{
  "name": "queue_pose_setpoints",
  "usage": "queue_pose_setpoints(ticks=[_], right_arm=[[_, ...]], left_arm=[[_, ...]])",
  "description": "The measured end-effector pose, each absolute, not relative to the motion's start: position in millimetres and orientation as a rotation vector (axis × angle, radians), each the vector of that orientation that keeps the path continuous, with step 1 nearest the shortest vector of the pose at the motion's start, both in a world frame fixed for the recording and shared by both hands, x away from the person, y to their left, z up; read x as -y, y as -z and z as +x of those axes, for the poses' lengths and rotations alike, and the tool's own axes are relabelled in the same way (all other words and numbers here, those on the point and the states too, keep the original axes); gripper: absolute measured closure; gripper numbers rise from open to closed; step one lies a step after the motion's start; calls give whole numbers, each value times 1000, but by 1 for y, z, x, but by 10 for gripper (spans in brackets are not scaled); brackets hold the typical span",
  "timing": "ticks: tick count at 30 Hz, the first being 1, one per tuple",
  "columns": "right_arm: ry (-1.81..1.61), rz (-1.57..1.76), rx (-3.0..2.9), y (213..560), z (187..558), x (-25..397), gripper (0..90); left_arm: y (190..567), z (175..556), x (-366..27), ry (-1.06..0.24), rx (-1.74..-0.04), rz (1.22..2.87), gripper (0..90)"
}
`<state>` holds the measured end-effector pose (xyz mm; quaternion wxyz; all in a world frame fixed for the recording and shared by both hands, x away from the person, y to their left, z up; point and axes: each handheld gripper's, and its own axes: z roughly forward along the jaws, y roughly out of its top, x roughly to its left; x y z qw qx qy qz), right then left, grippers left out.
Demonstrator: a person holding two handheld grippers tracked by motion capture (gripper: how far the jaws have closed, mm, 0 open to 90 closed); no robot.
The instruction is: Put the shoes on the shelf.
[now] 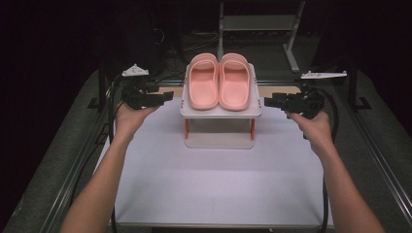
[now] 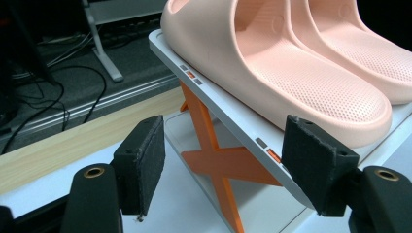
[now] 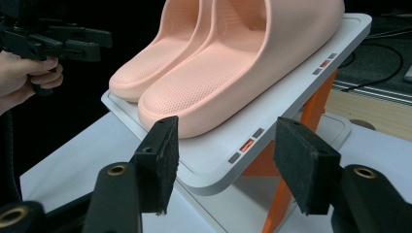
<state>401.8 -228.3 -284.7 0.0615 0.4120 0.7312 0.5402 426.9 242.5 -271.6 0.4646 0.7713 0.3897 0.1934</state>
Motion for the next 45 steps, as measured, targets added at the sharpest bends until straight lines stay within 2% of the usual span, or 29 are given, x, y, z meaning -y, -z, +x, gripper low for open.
queue_pose_setpoints(ticks=[19, 45], right_arm=[[-1673, 1221, -2215, 299, 382, 239, 351], [-1728, 1215, -2232, 323, 361, 249, 333]], left_arm=[[281, 407, -253, -475, -950, 1878, 235], [304, 383, -267, -473, -970, 1855, 174]])
